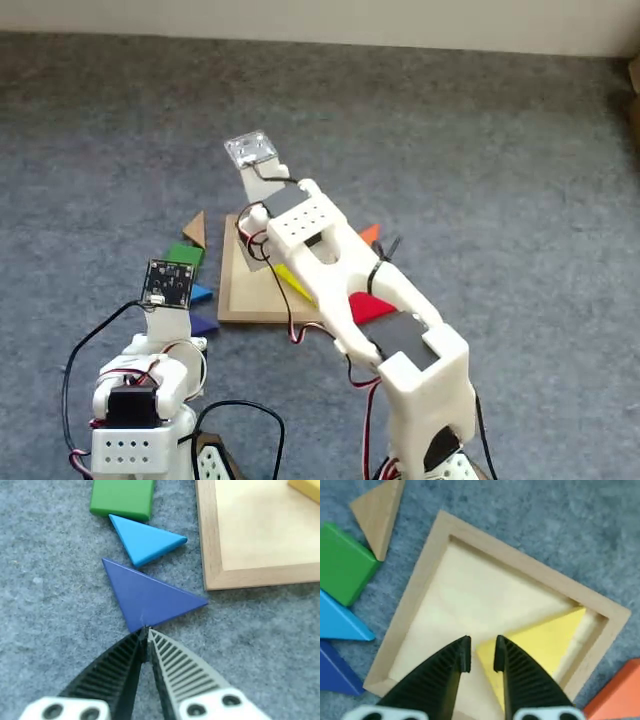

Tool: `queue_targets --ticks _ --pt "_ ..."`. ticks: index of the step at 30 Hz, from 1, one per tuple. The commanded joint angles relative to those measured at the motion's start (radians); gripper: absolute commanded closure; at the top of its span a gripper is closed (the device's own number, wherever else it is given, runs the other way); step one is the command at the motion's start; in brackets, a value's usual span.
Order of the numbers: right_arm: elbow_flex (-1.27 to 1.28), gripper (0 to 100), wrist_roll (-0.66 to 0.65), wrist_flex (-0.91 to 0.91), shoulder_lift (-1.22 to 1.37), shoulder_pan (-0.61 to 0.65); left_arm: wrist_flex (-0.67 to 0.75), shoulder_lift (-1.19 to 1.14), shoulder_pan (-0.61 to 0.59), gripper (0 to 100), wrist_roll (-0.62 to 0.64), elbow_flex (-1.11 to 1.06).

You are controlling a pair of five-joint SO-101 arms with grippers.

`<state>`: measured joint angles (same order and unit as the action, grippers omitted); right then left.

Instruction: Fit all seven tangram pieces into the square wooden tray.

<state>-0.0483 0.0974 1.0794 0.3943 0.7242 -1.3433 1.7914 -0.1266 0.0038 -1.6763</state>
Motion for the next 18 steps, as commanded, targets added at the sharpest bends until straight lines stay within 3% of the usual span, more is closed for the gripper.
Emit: queue_targets --ticks 1,11,18 --pt "0.021 93.7 -0.014 -0.021 -0.002 0.001 -0.003 0.025 -0.015 99 0.006 -0.019" --pt "0.022 93.9 -0.014 0.064 -0.002 -0.117 -0.003 0.025 -0.015 99 0.006 -0.019" --pt "0.019 93.9 -0.02 0.07 -0.013 -0.133 -0.003 0.025 -0.015 99 0.006 -0.019"
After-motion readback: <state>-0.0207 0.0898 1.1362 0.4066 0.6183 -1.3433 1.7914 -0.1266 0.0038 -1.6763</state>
